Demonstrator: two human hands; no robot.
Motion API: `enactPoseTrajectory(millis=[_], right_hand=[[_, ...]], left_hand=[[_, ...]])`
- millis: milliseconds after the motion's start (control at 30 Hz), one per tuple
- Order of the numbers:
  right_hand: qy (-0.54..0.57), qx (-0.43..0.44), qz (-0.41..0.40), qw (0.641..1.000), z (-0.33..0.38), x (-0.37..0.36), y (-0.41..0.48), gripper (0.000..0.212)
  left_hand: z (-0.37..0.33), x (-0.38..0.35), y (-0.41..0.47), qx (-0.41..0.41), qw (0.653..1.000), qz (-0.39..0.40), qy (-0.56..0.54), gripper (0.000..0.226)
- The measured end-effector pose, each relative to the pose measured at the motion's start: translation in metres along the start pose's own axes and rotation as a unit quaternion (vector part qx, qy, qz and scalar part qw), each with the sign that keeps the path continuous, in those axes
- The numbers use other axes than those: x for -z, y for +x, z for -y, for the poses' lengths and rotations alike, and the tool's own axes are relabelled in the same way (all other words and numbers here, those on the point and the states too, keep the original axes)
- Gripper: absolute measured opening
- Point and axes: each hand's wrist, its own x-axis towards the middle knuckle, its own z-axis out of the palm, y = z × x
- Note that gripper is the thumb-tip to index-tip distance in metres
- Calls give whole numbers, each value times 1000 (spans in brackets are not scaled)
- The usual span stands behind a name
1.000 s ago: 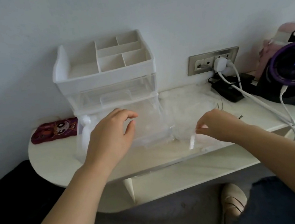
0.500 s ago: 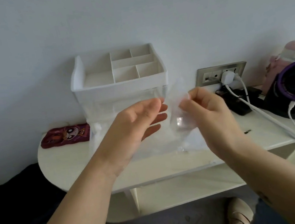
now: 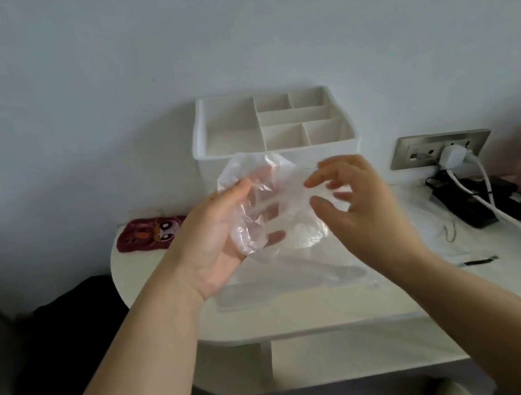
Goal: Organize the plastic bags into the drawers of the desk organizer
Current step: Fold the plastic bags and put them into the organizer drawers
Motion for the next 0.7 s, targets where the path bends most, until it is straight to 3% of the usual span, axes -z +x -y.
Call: enactPoseTrajectory(millis=[67,300,400,467,533,600,633,700], right_hand=[[-24,35,-9,999,-3,0,2,31],[29,16,150,988,3,26,28,23],[-68,29,147,986,9,37,41,18],[-141,39,162,976,8,35,49,20],[-211,46,178,960,-1,26,52,24],[-262,55,182,946,-11,13,51,20],[-285,61,181,939,-16,5,48,18],[-319,77,174,928,-26,-8,42,18]], left_hand=[[-1,5,0,9,999,23,-40,27],[-5,23,2,-3,990,105,-97,30],[-6,29,4,6,999,19,-30,25],[-2,32,5,-4,987,-92,130,21],[5,37,6,-38,919,-170,354,23],[13,38,6,-72,814,-198,542,32],[16,38,5,-81,773,-209,594,35],[19,35,5,-92,731,-230,636,40]])
